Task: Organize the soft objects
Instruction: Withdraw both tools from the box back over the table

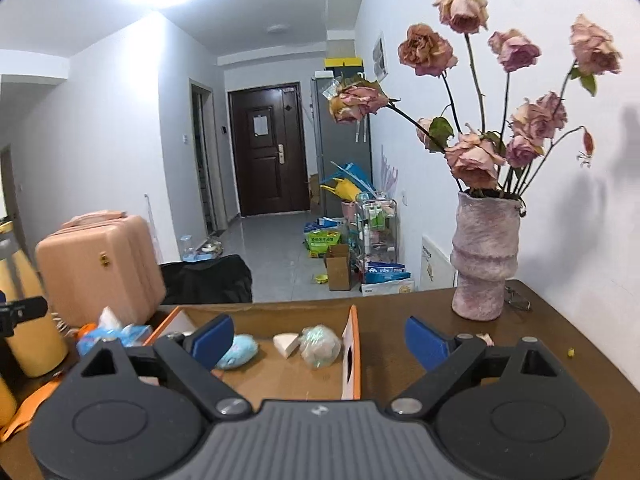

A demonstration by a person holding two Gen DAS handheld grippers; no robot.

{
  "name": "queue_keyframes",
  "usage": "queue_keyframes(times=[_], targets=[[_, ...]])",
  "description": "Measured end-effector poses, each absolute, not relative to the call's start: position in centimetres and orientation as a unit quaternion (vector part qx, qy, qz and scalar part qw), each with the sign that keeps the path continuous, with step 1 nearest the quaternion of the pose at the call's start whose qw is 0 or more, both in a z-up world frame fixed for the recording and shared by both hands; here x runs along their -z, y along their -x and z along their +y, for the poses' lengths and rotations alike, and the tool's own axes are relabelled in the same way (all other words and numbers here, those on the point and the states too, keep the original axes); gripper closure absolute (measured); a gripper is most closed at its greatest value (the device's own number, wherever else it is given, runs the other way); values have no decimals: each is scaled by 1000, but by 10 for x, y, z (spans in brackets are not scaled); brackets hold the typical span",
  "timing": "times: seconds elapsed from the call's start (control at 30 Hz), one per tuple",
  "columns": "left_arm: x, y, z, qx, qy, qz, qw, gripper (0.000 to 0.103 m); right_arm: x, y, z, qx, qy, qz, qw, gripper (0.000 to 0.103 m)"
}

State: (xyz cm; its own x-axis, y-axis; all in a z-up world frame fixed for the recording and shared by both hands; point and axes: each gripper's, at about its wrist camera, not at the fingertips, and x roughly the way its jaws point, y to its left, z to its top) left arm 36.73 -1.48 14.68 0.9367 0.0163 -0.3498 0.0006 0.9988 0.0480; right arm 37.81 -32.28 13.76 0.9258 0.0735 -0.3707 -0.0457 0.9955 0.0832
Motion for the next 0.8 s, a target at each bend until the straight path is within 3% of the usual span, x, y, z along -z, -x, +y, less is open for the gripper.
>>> queue_keyframes(times=[0.2, 0.3, 0.5, 0.8], targets=[[-120, -270, -5, 23, -23, 164, 986, 0, -117, -279, -308, -57, -13, 163, 985, 10], [-104, -222, 4, 26, -21, 154, 987, 0, -104, -227, -301, -69, -9, 148, 987, 2], [-69, -145, 24, 24, -10, 160, 987, 0, -72, -135, -279, -84, 10, 141, 986, 1], [-24, -70, 37, 33, -19, 211, 977, 0, -26, -40, -259, -108, -8, 168, 980, 1]])
